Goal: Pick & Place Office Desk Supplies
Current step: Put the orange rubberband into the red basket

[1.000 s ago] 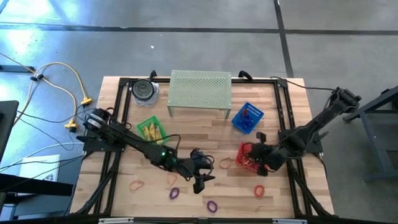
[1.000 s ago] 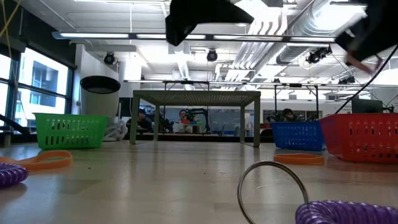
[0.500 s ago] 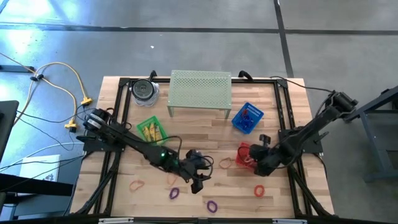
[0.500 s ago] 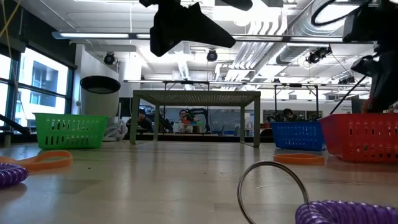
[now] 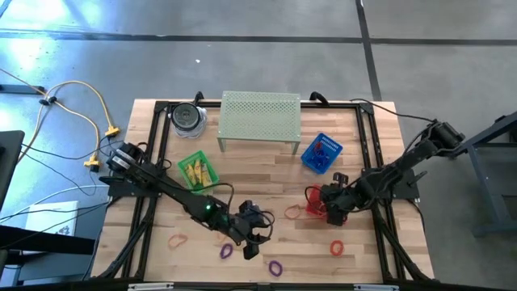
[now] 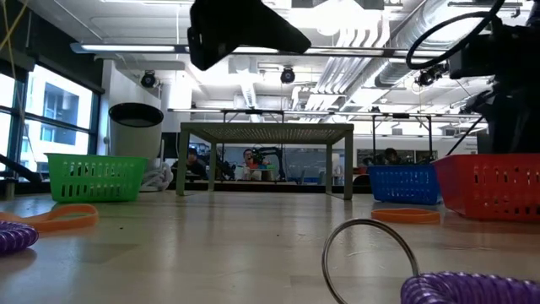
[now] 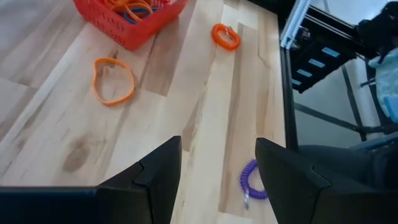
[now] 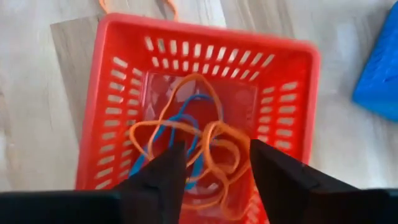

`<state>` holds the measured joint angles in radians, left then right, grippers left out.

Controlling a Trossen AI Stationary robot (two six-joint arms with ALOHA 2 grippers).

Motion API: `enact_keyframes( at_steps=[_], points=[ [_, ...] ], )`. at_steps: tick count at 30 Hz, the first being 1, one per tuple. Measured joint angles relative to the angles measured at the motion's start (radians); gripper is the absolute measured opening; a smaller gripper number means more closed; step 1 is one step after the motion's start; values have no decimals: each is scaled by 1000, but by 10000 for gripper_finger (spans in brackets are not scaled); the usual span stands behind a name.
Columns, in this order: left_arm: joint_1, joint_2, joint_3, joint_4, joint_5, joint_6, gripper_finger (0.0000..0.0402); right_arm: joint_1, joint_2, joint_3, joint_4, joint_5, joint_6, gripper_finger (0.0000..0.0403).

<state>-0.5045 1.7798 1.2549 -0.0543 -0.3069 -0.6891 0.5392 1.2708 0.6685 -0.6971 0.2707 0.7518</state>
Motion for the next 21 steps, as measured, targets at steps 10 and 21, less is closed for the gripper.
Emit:
enact_keyframes(
  at_steps=[10,21],
  points=[
    [-20,0,0,1,0,0,200,-68,-45,79,-9,-96,-100,157],
    [-28,1,0,0,0,1,200,-110,-22,138,445,-169,-641,131]
  ],
)
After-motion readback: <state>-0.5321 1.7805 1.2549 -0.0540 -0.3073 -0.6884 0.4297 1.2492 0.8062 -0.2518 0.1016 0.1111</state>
